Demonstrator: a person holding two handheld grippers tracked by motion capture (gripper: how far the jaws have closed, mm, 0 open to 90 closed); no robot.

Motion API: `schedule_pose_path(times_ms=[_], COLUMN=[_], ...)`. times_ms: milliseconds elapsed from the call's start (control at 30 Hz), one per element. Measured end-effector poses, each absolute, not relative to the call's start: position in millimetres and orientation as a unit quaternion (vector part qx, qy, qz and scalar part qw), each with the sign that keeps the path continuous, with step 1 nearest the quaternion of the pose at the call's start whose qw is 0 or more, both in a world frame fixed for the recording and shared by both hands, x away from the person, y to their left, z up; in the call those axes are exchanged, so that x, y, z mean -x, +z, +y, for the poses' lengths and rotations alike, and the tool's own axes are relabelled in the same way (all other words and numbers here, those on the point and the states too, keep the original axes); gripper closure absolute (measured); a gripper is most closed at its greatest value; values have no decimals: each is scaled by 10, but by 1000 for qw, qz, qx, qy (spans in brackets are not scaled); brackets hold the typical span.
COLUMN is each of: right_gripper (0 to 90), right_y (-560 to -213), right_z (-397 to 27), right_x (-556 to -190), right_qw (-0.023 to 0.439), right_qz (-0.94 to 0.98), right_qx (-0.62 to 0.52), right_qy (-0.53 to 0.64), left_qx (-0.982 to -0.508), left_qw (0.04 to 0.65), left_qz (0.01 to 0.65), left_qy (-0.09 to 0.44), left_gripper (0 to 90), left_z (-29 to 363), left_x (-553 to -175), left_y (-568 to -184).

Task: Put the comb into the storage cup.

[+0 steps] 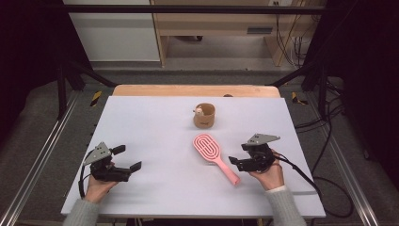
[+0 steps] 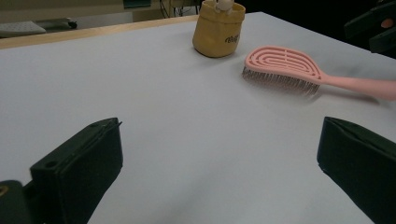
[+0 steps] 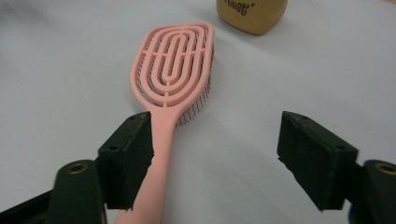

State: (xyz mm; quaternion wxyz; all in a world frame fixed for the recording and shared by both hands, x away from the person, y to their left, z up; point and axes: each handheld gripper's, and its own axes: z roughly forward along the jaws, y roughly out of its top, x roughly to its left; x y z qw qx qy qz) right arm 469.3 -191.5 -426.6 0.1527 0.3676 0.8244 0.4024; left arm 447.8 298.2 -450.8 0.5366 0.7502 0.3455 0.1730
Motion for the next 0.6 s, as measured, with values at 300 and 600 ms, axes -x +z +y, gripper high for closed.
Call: schedule_pose_path(times_ms=[300, 600], right_gripper=[70, 4], right_y=[-4199, -4165], right_z=[-1834, -1746], right_x=[-4668, -4685], right_qw=[175, 166], right_qz=[825, 831], right_qx=[-356, -351], right_qy=[403, 398], left_qx=[-750, -750], left_qw=[537, 536], left_qz=[346, 347], left_qy=[173, 174], left_gripper=[1, 0], left_z=[2984, 2985], left_x=[-4477, -4480], left_y=[-4507, -4510])
